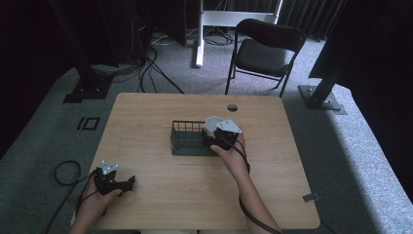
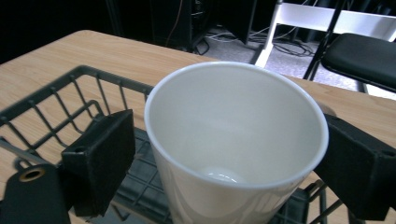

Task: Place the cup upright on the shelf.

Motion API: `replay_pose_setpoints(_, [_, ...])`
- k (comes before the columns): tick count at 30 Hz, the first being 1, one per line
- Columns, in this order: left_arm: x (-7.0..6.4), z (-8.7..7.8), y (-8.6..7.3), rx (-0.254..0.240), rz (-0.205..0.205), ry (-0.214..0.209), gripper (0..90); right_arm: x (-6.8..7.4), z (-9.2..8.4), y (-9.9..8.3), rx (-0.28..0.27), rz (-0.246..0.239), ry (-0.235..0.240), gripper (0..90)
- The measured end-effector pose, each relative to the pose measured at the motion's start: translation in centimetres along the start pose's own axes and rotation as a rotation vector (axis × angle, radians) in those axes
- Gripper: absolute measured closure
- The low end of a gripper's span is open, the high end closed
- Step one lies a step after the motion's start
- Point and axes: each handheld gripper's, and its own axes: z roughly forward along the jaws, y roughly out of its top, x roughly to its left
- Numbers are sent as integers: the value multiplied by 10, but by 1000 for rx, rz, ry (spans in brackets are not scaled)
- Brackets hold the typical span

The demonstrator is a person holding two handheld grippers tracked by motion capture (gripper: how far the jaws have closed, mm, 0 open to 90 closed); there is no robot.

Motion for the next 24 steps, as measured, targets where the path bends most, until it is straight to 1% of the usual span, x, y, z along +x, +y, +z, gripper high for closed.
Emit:
replay_pose_setpoints(4, [0,0,0,0,0,0,17,-4,-5,1,-14,13,20,100])
replay_pose_setpoints(6, [0,0,0,0,0,0,17,-5,-6,0,-8,4,25,100])
replay_pose_setpoints(8, [0,0,0,0,0,0,17,-7,-9,-1,-13,1,28,100])
replay_pose_setpoints(11, [0,0,0,0,1,0,17,-9,-14,-2,-18,-20,28,100])
replay_pose_setpoints(17, [0,0,0,2,2,0,17,-14,-24,-4,-25,-20,36,100])
replay_pose_setpoints(21, [0,0,0,0,0,0,17,-21,-33,-10,-24,-22,41,100])
replay_pose_setpoints(24, [0,0,0,0,0,0,17,-26,-37,-15,-18,-35,35,100])
